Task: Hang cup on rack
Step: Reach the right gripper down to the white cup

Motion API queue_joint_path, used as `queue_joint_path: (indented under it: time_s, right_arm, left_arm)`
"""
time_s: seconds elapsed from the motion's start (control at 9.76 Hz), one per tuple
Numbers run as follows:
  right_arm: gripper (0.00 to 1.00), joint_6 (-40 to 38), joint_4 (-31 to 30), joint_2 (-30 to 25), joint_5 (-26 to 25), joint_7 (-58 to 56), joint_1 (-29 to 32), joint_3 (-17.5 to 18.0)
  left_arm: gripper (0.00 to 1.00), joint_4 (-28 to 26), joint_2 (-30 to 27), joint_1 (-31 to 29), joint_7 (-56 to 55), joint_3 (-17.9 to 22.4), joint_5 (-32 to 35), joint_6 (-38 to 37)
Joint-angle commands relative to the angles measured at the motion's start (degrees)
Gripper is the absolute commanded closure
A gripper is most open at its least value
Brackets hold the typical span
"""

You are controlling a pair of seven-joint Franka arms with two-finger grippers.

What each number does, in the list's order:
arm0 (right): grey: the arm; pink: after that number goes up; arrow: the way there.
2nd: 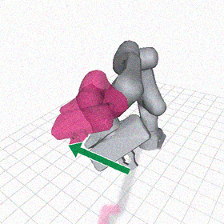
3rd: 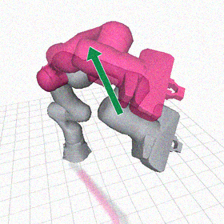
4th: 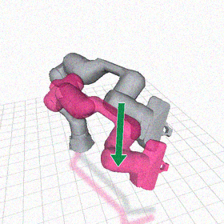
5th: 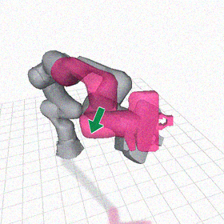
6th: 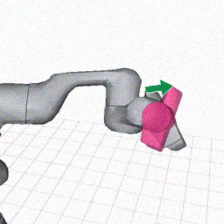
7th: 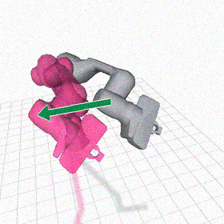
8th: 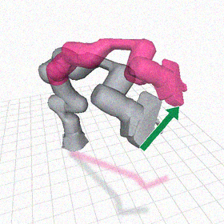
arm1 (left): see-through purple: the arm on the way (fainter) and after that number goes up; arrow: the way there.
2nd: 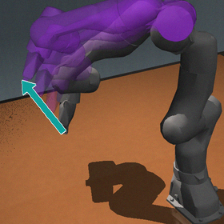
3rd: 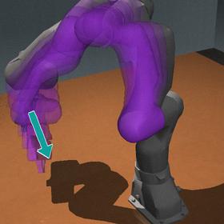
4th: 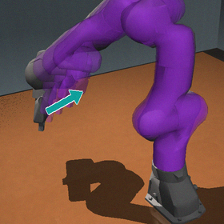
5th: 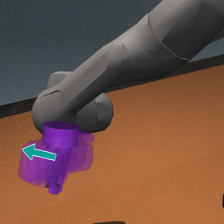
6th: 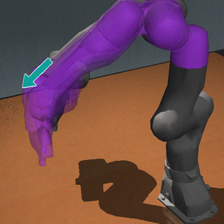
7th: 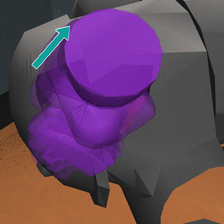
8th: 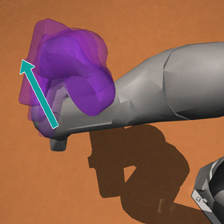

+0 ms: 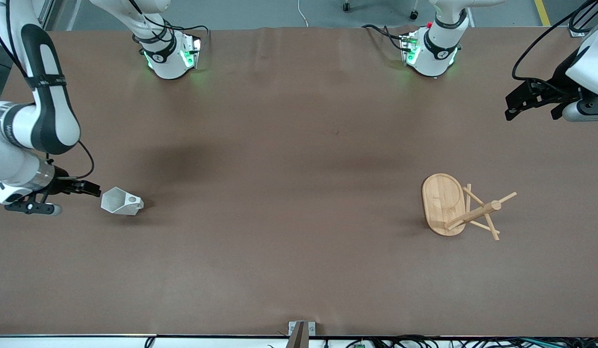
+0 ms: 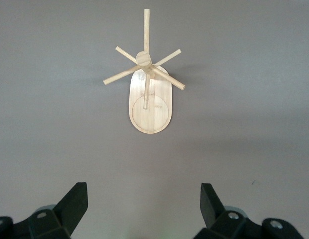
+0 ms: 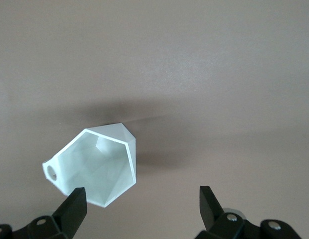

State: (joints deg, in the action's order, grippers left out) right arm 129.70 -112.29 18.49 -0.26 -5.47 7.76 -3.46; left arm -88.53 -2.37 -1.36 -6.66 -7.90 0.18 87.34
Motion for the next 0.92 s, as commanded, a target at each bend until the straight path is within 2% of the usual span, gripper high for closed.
queue_joint_path:
  time_s: [0.0,0.2,0.51,0.72,0.82]
  right_arm:
    - [0.0,5.5,-3.8,0.5,0.4,-0.6,0.1,0.7]
    - [0.02,7.7,-3.7,2.9,1.0,-0.7,0.1,0.8]
    - [0.12,10.7,-3.5,5.1,1.0,-0.7,-0.1,1.0]
    - [0.21,11.5,-3.2,6.1,1.1,-0.6,0.1,1.4]
    - [0.29,11.5,-2.9,6.3,1.1,-0.6,0.2,1.4]
  left_arm:
    - [0.0,-0.2,1.1,0.1,0.5,-0.3,-0.1,-1.4]
    - [0.0,0.4,1.1,0.1,0.5,-0.3,-0.2,-1.4]
    - [0.0,1.1,1.1,0.2,0.2,-0.2,-0.2,-1.4]
    - [0.0,1.2,1.1,0.1,0.1,-0.2,-0.1,-1.4]
    - [0.0,1.3,1.2,0.3,0.1,-0.2,-0.1,-1.4]
